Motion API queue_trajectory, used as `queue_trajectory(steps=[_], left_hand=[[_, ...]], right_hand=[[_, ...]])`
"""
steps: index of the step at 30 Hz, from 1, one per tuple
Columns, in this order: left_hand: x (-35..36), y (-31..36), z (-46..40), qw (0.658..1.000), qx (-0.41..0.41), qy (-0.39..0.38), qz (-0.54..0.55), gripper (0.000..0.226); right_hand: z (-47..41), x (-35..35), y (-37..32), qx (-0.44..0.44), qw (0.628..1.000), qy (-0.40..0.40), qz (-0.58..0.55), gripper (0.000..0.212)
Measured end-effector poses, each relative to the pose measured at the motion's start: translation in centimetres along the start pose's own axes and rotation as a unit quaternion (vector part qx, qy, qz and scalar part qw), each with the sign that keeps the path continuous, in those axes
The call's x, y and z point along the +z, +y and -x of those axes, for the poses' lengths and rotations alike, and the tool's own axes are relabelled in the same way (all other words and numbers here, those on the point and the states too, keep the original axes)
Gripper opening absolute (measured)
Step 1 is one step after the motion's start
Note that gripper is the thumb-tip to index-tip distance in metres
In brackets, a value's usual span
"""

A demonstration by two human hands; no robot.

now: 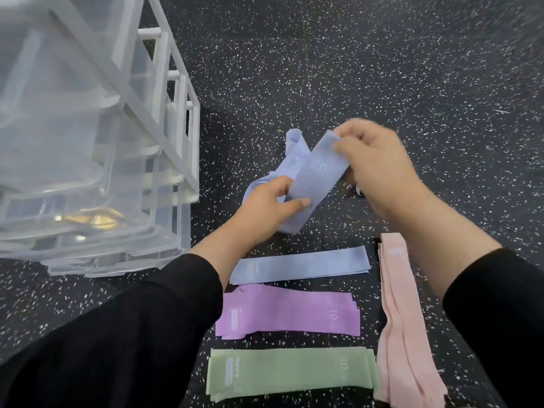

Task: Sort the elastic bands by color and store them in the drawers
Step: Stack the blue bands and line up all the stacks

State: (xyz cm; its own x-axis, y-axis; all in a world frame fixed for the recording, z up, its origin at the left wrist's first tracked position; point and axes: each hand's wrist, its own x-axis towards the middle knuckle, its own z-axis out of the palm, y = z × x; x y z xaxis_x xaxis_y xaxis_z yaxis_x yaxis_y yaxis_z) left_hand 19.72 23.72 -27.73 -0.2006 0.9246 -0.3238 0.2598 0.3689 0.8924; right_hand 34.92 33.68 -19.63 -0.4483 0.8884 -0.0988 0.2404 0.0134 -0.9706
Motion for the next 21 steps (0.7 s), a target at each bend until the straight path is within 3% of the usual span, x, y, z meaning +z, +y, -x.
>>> queue_trajectory(steps=[2,5,8,13,17,21], left_hand=[[-0.9,-0.5,0.5,1.0,-0.016,-0.016,0.015,0.043],[-2.2,-2.6,1.5,0.996,-0.069,-0.057,0.011,0.015],[-3.1,-5.1,2.5,0.986,-0.137,-0.084,0.042,0.011],[-3.8,-8.1,3.6,0.974,-0.2,-0.105,-0.017,0.014],[-3.4,-9.4,4.1,0.965,-0.197,-0.117,-0.13,0.02],[-3.0,-10.1,3.9,0.947,-0.17,-0.107,-0.25,0.024]], right_hand=[[-0.4,-0.9,-0.3,0.013,0.998,0.04,-0.055,0.014],[-0.9,-2.7,1.7,0.077,0.988,0.104,-0.082,0.015],[-0.3,-3.9,6.1,0.182,0.975,0.112,-0.062,0.017],[2.7,-5.0,13.7,0.308,0.946,0.077,0.063,0.01],[4.2,-5.2,16.0,0.277,0.905,-0.002,0.323,0.013],[4.4,-4.8,16.9,0.264,0.87,-0.07,0.41,0.009]])
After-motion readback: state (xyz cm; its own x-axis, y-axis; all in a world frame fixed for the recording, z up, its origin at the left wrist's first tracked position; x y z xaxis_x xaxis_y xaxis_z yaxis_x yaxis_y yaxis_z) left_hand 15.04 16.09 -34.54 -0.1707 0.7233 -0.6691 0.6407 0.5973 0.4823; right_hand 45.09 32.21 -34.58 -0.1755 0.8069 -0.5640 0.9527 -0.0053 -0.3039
